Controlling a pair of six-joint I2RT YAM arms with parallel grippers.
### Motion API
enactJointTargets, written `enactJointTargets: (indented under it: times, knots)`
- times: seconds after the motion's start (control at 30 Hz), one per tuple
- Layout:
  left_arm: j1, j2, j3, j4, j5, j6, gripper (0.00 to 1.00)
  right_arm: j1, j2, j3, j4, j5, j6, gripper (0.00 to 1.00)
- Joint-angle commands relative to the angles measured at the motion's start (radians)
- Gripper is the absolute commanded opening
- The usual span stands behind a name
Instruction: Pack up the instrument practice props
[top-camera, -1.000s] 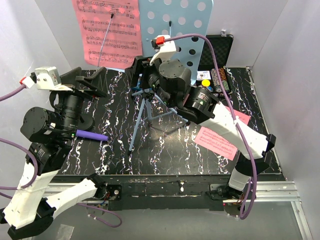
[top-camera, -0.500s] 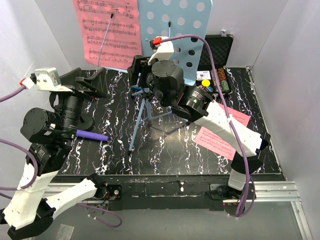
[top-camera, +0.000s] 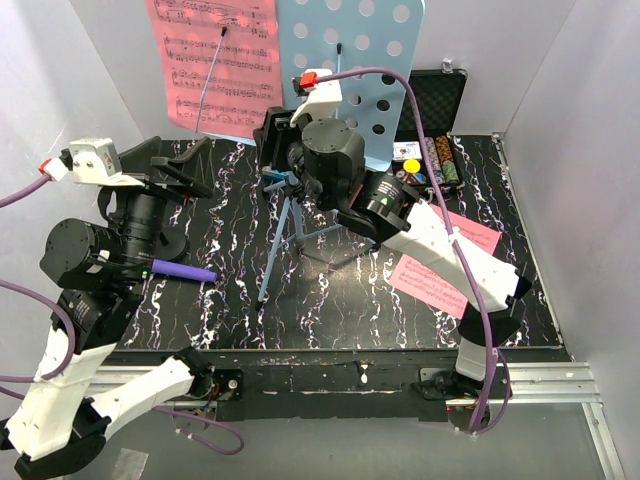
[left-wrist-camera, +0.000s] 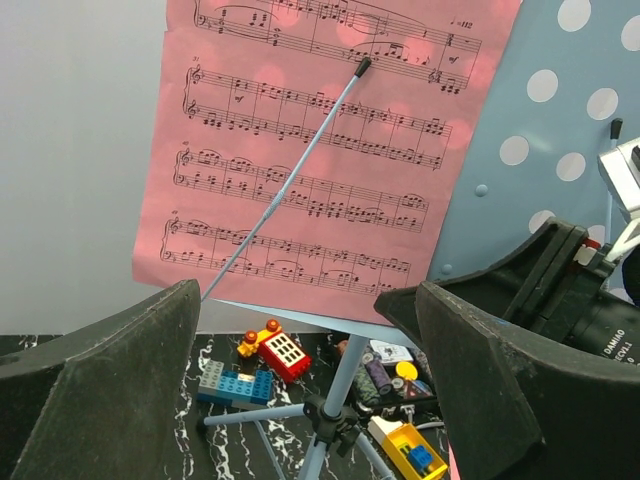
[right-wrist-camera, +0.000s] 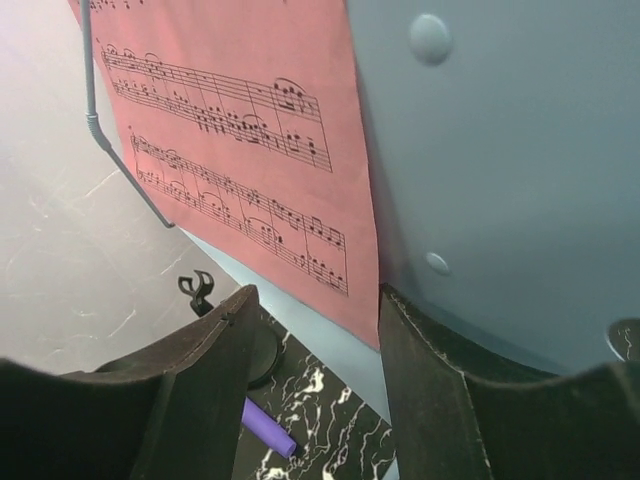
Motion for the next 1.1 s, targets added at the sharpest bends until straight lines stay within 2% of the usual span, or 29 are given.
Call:
enactJointTargets:
  times: [0.0,0.4,0.43,0.6,0.77,0.8,0.87,1.0,1.07]
  knots:
    - [0.002,0.000,0.006,-0.004,0.002,0.035,0.89,0.000,0.033,0.072,0.083,-0.008,-0.049,0.57]
    - [0.003,0.009,0.005,0.018,-0.028,0.104,0.89,-0.004,0.049,0.073,0.082,-0.007,-0.066,0.55]
    - [0.002,0.009,0.003,0.024,-0.029,0.107,0.89,-0.004,0.043,0.057,0.101,-0.008,-0.069,0.52]
    - [0.003,0.015,-0.001,0.050,-0.026,0.131,0.89,-0.011,0.044,0.051,0.116,-0.019,-0.085,0.28]
    - [0.003,0.027,-0.005,0.082,-0.015,0.170,0.89,-0.008,0.023,0.016,0.138,-0.024,-0.089,0.10]
    - [0.002,0.030,-0.002,0.088,-0.011,0.179,0.88,-0.011,0.018,0.008,0.141,-0.022,-0.095,0.03]
    - [0.003,0.041,0.006,0.090,-0.005,0.194,0.87,-0.011,0.013,-0.003,0.144,-0.018,-0.098,0.01]
    - [0.002,0.078,0.041,0.061,0.032,0.213,0.76,-0.011,-0.002,-0.030,0.155,-0.013,-0.121,0.01]
    - [0.003,0.093,0.054,0.052,0.049,0.207,0.75,-0.011,-0.011,-0.047,0.162,-0.012,-0.131,0.01]
